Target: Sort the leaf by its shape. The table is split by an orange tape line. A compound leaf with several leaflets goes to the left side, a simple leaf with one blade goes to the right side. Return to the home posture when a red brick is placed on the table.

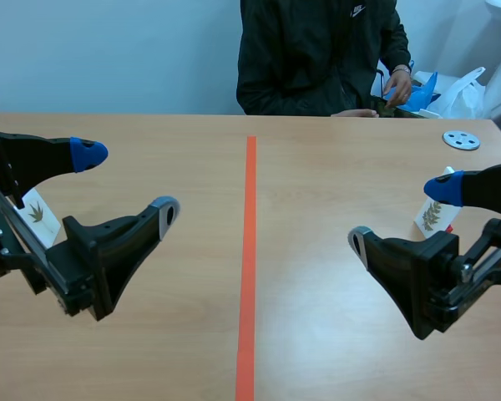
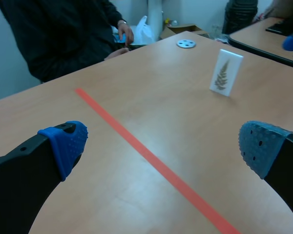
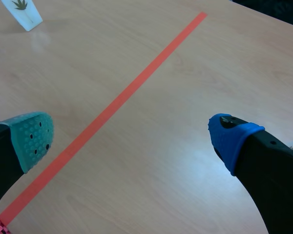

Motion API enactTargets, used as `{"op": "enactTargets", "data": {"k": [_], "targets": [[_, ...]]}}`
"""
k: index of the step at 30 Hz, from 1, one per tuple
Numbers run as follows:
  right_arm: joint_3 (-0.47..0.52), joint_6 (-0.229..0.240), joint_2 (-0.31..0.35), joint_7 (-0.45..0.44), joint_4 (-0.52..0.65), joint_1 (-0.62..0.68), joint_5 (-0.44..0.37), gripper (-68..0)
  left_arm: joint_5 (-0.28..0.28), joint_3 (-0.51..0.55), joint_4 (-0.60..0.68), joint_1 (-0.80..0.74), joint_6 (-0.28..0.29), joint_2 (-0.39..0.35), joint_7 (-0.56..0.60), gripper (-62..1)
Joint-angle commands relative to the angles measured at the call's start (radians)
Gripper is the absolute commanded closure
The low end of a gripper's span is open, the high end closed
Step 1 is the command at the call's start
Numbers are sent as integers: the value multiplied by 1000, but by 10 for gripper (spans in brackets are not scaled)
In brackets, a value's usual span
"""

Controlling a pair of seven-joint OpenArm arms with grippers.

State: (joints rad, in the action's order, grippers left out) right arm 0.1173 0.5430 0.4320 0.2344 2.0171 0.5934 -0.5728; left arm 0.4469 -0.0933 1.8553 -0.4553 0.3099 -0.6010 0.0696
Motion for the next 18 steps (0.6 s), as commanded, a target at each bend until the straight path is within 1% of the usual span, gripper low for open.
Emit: {"op": "enactTargets", "data": {"k": [1, 5, 8, 11, 16, 18], "targets": [[1, 0, 6, -15, 4, -12, -11, -679, 12, 6, 14, -13, -9, 8, 0, -623], [1, 0, 6, -16, 4, -12, -11, -679, 12, 6, 64, -53, -25, 28, -25, -623], [1, 0, 6, -15, 4, -12, -11, -679, 11, 6, 56, -55, -35, 55, -43, -623], [1, 0, 6, -15, 4, -12, -11, -679, 11, 6, 56, -55, -35, 66, -67, -623], [1, 0, 6, -16, 4, -12, -11, -679, 11, 5, 56, -54, -35, 71, -66, -623], [1, 0, 6, -15, 4, -12, -11, -679, -6, 5, 55, -55, -35, 71, -67, -623]]}}
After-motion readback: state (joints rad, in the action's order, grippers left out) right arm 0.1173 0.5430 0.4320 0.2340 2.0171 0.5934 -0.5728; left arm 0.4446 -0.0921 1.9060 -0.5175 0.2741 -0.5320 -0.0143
